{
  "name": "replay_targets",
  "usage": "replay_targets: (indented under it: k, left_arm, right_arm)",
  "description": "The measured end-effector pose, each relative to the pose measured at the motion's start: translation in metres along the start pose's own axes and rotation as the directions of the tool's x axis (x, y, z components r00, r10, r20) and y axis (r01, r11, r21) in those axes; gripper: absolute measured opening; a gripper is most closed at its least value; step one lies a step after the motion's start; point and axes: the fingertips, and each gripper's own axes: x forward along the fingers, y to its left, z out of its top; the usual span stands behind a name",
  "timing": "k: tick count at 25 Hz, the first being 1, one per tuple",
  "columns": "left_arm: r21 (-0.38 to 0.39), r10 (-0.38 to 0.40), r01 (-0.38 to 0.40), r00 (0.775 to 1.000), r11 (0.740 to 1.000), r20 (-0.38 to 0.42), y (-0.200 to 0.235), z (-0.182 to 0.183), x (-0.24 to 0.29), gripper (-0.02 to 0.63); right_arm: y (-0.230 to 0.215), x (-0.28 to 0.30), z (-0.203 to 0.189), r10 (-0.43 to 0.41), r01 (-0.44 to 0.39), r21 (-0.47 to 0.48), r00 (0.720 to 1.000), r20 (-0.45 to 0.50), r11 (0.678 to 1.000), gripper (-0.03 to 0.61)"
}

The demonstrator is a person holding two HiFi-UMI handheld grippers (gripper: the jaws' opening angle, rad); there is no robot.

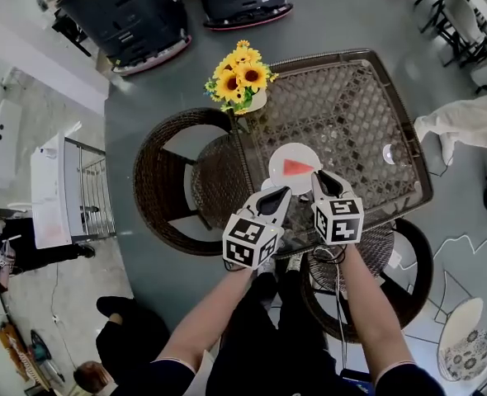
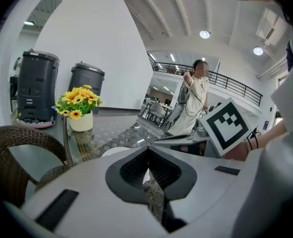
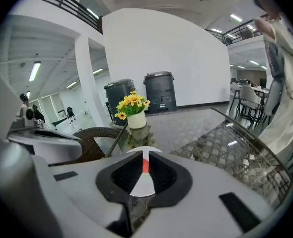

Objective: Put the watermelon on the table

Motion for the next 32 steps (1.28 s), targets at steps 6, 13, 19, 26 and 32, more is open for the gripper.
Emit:
replay_targets:
  k: [6, 13, 19, 26, 32]
  left_arm:
    - [0.023, -0.029, 0.028, 0.999, 0.999, 0.028, -0.022, 0.022, -0.012, 0.005]
    - [0.037, -0.053, 0.051, 0.997, 0.998, 0.064, -0.046, 0.047, -0.037, 0.005]
    - [0.066, -0.064, 0.058, 0.993, 0.996, 0.102, -0.063, 0.069, -0.062, 0.005]
    - [0.093, -0.085, 0.072, 0.987, 0.993, 0.137, -0.081, 0.086, -0.084, 0.005]
    - [0.116, -0.095, 0.080, 0.986, 0.990, 0.135, -0.087, 0.088, -0.095, 0.005]
  right_arm:
    - [0.016, -0.044, 0.033, 0.028, -0.022, -0.046, 0.991, 0.131, 0.999, 0.005]
    - [0.038, -0.096, 0.071, 0.091, -0.077, -0.059, 0.956, 0.278, 0.995, 0.005]
    - [0.057, -0.139, 0.102, 0.125, -0.105, -0.071, 0.918, 0.377, 0.992, 0.005]
    - [0.069, -0.168, 0.114, 0.126, -0.097, -0.089, 0.897, 0.424, 0.991, 0.003]
    - [0.081, -0.181, 0.115, 0.140, -0.118, -0.078, 0.891, 0.432, 0.990, 0.003]
